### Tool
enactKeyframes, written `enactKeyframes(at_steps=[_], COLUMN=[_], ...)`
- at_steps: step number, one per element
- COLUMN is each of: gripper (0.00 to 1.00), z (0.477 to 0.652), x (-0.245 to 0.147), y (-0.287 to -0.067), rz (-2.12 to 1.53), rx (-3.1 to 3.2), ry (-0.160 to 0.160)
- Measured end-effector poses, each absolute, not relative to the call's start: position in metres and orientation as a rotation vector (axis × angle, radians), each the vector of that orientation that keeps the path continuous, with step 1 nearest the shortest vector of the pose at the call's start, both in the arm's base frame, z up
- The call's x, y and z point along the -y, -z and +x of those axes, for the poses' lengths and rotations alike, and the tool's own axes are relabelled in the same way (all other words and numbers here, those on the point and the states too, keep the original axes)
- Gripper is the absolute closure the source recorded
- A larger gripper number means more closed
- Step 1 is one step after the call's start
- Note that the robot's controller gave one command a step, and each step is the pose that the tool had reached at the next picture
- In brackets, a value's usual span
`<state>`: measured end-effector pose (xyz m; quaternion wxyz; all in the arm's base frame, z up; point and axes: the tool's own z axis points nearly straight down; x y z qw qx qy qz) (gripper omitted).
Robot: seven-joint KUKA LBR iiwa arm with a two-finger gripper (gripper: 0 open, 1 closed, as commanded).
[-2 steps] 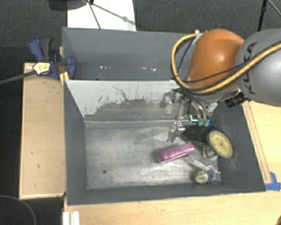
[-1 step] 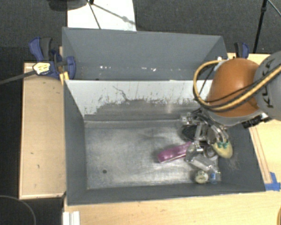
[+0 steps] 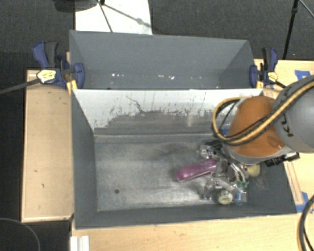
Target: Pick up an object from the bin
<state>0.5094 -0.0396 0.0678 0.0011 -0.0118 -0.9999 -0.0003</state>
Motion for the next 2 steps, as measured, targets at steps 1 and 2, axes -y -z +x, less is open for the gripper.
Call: enactKeyframes(at_steps=[1, 2], gripper=[1.0, 1.0], z=[0.511, 0.505], x=[0.039, 0.06], y=[-0.072, -0.207], rz=[-0.034, 0.007], rx=[3.14, 3.151], ry=[0.001, -0.002])
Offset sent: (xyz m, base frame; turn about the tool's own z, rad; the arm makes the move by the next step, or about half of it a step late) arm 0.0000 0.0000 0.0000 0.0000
